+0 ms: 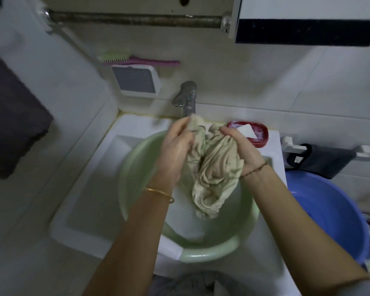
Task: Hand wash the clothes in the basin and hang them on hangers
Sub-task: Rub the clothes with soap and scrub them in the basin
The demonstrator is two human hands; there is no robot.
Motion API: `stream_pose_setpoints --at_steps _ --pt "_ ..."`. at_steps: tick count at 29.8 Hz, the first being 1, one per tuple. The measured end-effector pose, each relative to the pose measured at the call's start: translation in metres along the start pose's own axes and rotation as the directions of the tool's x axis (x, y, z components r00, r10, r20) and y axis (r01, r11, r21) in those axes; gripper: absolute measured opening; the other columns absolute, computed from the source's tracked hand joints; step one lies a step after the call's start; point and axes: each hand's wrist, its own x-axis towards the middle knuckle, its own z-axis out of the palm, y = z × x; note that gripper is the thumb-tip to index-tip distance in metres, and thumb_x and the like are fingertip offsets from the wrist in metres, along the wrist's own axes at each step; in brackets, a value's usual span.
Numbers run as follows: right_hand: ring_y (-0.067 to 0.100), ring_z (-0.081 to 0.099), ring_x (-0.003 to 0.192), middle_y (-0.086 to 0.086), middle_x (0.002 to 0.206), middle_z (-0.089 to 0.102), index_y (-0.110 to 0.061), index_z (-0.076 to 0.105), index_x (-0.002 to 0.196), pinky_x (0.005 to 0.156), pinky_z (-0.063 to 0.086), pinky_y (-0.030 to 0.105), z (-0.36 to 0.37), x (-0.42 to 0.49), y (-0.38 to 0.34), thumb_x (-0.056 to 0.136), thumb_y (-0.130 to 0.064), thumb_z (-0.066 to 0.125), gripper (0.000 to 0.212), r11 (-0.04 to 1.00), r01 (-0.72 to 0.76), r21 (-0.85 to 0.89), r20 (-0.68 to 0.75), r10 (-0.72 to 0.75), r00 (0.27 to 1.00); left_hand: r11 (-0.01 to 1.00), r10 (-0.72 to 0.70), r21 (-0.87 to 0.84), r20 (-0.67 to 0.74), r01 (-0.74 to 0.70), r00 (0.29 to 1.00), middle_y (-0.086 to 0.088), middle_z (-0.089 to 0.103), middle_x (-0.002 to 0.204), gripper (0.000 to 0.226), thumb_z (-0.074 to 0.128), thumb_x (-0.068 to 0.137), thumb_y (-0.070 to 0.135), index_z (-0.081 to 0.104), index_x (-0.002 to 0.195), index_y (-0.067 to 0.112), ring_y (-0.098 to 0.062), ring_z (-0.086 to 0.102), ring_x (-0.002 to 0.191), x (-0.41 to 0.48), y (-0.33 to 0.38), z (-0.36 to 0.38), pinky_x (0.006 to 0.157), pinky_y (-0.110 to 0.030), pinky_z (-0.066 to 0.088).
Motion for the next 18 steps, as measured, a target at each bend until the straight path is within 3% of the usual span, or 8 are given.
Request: stream_pose_setpoints --at_steps 1,4,6,8,10,13,15,18 --pt "0.024 0.070 0.071 0.013 0.077 0.071 -0.003 0.074 0.072 0.069 0.057 0.035 0.001 -0.002 -0.004 0.084 -0.028 0.048 0.038 0.996 -0.004 0.084 -0.004 0.004 1.000 1.000 -0.003 -0.018 0.016 0.003 1.000 -0.005 0.064 0.098 0.060 0.051 0.059 0.005 0.056 0.119 0.008 -0.014 0.062 0.089 -0.001 -0.013 -0.008 0.075 -0.025 0.050" --pt "0.023 0.070 0.062 0.012 0.070 0.070 -0.003 0.072 0.060 0.055 0.058 0.033 0.013 -0.009 -0.012 0.075 -0.028 0.052 0.036 0.971 0.047 0.234 -0.017 -0.045 0.999 0.988 -0.144 -0.031 0.192 0.153 0.971 -0.017 0.057 0.128 0.084 0.058 0.048 0.008 0.044 0.131 0.000 -0.033 0.053 0.118 -0.009 -0.046 -0.016 0.094 -0.044 0.042" --pt "0.023 0.068 0.057 0.012 0.065 0.069 -0.003 0.071 0.056 0.051 0.057 0.032 0.023 -0.012 -0.011 0.069 -0.022 0.058 0.027 0.957 0.089 0.274 -0.020 -0.087 0.996 0.955 -0.273 -0.045 0.249 0.293 0.929 -0.013 0.056 0.129 0.062 0.064 0.069 0.018 0.050 0.127 0.005 -0.029 0.051 0.120 -0.021 -0.054 -0.011 0.102 -0.041 0.039" --pt "0.020 0.064 0.048 0.010 0.054 0.065 -0.004 0.067 0.047 0.048 0.053 0.027 0.026 -0.014 -0.008 0.094 -0.019 0.038 0.058 0.930 0.172 0.324 -0.050 -0.164 0.985 0.920 -0.347 -0.084 0.277 0.382 0.896 -0.008 0.054 0.132 0.032 0.043 0.096 0.023 0.052 0.125 0.014 -0.027 0.047 0.125 -0.025 -0.061 -0.005 0.109 -0.040 0.034" --pt "0.017 0.063 0.042 0.010 0.051 0.064 -0.004 0.065 0.043 0.038 0.050 0.024 0.028 -0.017 -0.012 0.103 -0.027 0.020 0.079 0.886 0.238 0.399 -0.070 -0.229 0.971 0.890 -0.368 -0.170 0.280 0.423 0.886 -0.009 0.050 0.139 0.040 0.034 0.100 0.029 0.047 0.134 0.015 -0.028 0.046 0.129 -0.026 -0.064 -0.003 0.105 -0.038 0.038" --pt "0.023 0.068 0.057 0.011 0.065 0.067 -0.006 0.069 0.057 0.048 0.056 0.033 0.008 -0.004 -0.018 0.095 -0.030 0.039 0.054 0.845 0.237 0.479 -0.125 -0.202 0.971 0.784 -0.403 -0.375 0.299 0.495 0.865 -0.009 0.062 0.126 0.052 0.027 0.100 0.043 0.054 0.131 0.011 -0.023 0.062 0.110 -0.024 -0.053 -0.005 0.087 -0.036 0.053" --pt "0.024 0.065 0.070 0.009 0.076 0.063 -0.007 0.064 0.074 0.068 0.055 0.035 -0.007 -0.001 -0.013 0.082 -0.027 0.059 0.022 0.899 0.326 0.293 -0.264 -0.252 0.931 0.686 -0.452 -0.517 0.247 0.511 0.857 -0.016 0.067 0.113 0.059 0.030 0.098 0.049 0.065 0.116 0.005 -0.029 0.066 0.102 -0.019 -0.046 -0.008 0.086 -0.040 0.052" --pt "0.021 0.061 0.070 0.011 0.081 0.061 -0.003 0.054 0.098 0.072 0.053 0.035 -0.014 -0.005 0.011 0.085 -0.018 0.068 0.024 0.888 0.435 -0.148 -0.400 -0.456 0.795 0.665 -0.477 -0.587 0.141 0.461 0.868 -0.024 0.066 0.111 0.066 0.033 0.096 0.053 0.066 0.108 -0.003 -0.034 0.062 0.105 -0.008 -0.042 -0.004 0.095 -0.048 0.044"
